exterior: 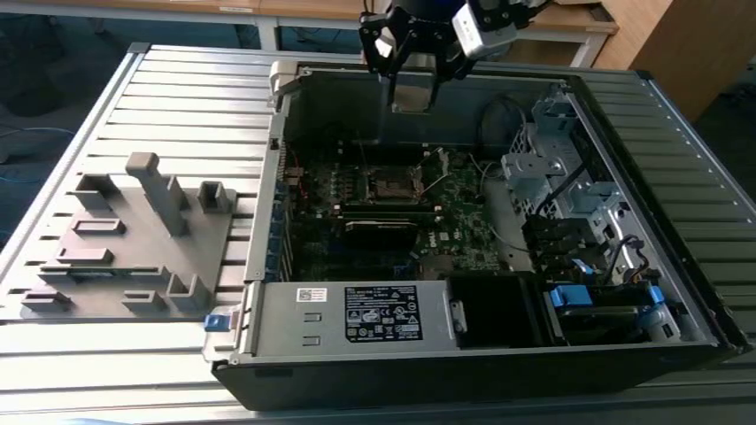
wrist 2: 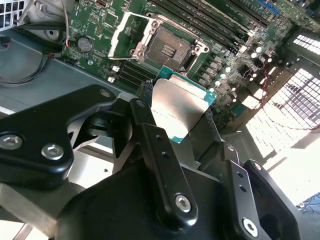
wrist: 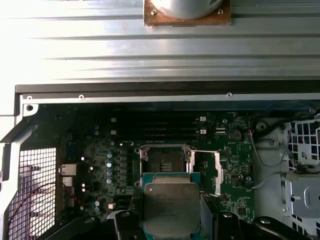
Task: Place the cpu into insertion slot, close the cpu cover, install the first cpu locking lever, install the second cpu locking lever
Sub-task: 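Place the cpu into insertion slot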
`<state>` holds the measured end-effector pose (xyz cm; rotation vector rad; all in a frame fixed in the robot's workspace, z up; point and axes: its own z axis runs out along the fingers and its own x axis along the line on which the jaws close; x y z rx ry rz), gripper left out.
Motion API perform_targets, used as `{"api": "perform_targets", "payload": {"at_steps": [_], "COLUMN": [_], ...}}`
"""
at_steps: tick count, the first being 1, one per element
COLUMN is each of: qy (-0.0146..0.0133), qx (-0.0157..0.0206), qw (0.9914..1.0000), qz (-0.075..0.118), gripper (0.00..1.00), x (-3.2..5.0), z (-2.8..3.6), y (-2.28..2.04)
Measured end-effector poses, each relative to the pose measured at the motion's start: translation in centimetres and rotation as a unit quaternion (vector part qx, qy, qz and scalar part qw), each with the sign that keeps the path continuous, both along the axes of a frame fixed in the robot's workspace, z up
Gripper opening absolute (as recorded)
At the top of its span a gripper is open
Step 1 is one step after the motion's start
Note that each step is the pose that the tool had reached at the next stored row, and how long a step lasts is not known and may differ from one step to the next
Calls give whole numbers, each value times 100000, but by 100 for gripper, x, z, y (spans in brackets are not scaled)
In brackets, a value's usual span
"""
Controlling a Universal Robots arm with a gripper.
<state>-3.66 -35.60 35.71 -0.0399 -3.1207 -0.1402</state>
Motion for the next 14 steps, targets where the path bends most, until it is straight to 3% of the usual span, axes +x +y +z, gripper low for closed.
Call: {"api": "perform_targets", "payload": {"at_steps": [14], "qy": [-26], "qx": [1], "qw": [100000], "qz": [-2], "gripper": [54], "x": [0], "z": [-32], "y": [0]}}
